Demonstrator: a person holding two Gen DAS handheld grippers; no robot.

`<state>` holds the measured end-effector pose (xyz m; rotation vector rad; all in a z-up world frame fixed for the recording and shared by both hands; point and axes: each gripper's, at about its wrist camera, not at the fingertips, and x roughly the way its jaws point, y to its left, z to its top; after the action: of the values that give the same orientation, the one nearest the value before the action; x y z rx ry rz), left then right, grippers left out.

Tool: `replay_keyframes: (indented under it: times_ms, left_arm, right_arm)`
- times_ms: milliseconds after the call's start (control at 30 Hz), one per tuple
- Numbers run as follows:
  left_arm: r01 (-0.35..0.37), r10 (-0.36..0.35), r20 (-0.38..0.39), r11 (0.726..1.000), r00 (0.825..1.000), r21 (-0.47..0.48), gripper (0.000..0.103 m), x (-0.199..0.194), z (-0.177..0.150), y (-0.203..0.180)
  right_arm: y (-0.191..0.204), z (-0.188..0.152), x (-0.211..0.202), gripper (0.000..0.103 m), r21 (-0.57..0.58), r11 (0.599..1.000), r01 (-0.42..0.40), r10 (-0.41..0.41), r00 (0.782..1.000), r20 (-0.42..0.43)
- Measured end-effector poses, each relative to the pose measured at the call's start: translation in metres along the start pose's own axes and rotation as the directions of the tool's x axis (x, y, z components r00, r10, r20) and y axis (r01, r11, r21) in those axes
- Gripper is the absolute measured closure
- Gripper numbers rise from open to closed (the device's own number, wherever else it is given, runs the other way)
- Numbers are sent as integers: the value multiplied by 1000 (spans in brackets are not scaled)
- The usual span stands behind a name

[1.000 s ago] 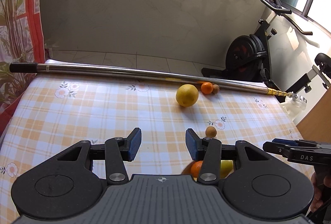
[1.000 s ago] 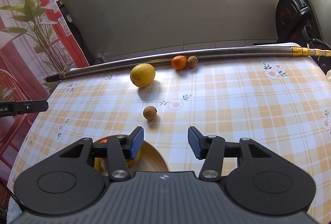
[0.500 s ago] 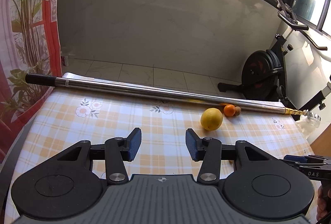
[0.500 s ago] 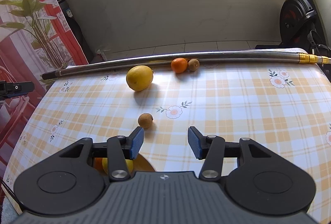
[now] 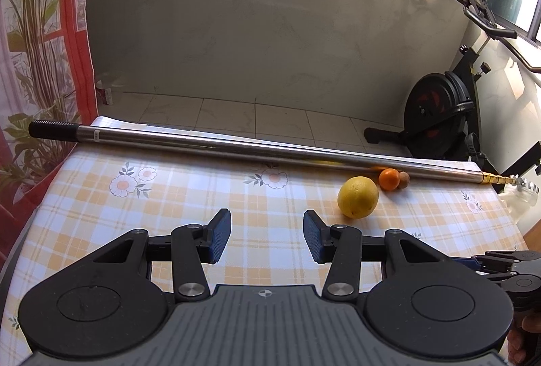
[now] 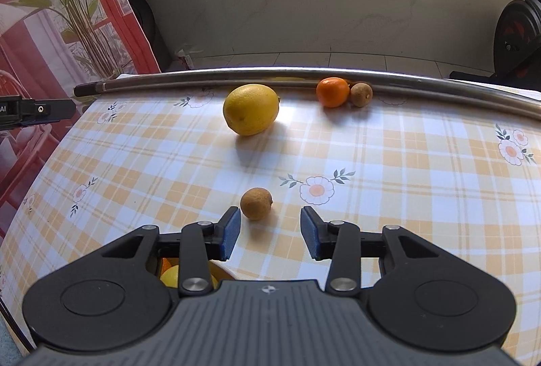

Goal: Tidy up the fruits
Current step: 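Move the left tool to the lemon while the right tool approaches a kiwi, then close the left tool on the lemon while the right tool closes on the kiwi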

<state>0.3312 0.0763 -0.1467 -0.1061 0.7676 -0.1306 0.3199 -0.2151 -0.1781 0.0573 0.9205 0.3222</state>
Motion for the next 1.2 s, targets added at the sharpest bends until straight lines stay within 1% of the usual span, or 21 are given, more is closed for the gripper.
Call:
replay_keyframes:
  times_ms: [200,400,533,600,667,1067,1133,1200]
  left_arm:
    - [20,-20,-5,999,1000,26,53,18,6,-14]
    - [42,-41,-11,998,999,57,53,31,9,-29]
    - [48,-47,-22,997,999,62,53,38,8,-33]
    - [49,-47,-27,997,999,65,53,41,7,-34]
    - [48,-46,-31,997,998,67,53,43,6,-35]
    - [57,-54,-45,995,998,77,53,51,10,-45]
    - [61,-58,-43,994,997,87,52,52,11,-49]
    - [63,-60,-41,994,997,91,46,53,12,-53]
  right_arm:
    - [8,6,22,61,-27,999,-28,27,999,-27]
    - [8,11,40,61,-35,999,-35,33,998,-49]
    - [5,11,49,66,-15,999,-41,40,997,-71]
    - [3,11,49,68,-6,999,-46,46,997,-66]
    - [2,11,48,73,-5,999,-44,44,997,-65]
    - [-3,6,42,73,29,998,-51,53,997,-54]
    - [-6,5,38,73,41,998,-50,52,998,-46]
    - [-11,3,33,73,67,997,-49,52,998,-32]
